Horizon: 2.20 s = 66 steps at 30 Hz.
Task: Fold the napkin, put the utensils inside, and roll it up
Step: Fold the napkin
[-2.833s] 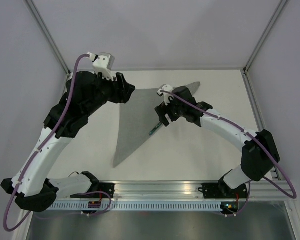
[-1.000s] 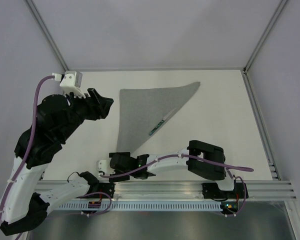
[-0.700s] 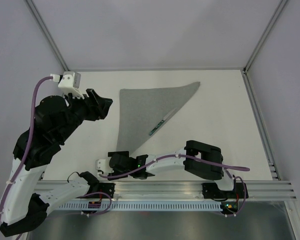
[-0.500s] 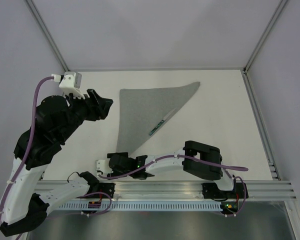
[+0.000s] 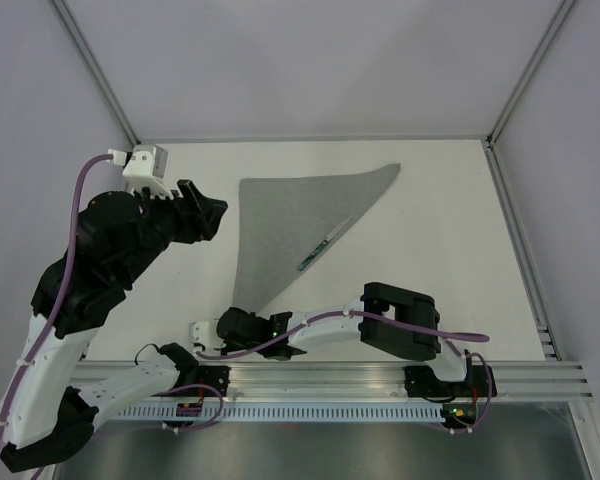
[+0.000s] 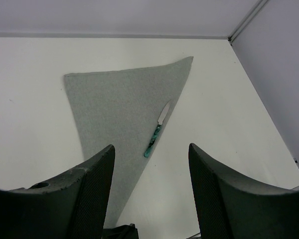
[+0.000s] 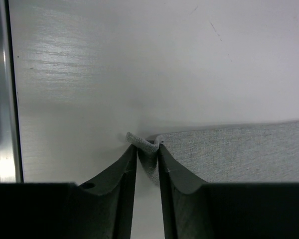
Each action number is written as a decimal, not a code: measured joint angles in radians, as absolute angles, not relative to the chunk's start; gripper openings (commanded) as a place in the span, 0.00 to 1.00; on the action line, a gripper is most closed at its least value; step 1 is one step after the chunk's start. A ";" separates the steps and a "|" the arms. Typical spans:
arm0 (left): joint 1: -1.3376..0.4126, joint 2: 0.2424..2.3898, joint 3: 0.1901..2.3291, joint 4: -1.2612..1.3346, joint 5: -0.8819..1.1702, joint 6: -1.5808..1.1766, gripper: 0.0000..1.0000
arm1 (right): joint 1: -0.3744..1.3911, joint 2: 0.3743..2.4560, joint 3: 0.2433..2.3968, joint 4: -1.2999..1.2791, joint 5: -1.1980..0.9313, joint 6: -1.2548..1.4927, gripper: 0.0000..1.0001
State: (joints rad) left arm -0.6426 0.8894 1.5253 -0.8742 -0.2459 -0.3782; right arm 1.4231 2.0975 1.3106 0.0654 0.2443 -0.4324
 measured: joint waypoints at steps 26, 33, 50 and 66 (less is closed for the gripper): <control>-0.643 0.927 1.506 -0.854 -0.242 -0.377 0.66 | 1.296 2.076 1.425 -0.086 0.192 -0.318 0.06; -0.643 0.970 1.505 -0.819 -0.233 -0.377 0.67 | 1.163 2.034 1.426 -0.144 0.151 -0.259 0.03; -0.643 1.046 1.464 -0.712 -0.180 -0.369 0.67 | 0.761 1.951 1.375 -0.180 0.079 -0.206 0.00; -0.634 1.092 1.400 -0.652 -0.134 -0.365 0.67 | 0.615 1.951 1.328 -0.160 0.059 -0.206 0.01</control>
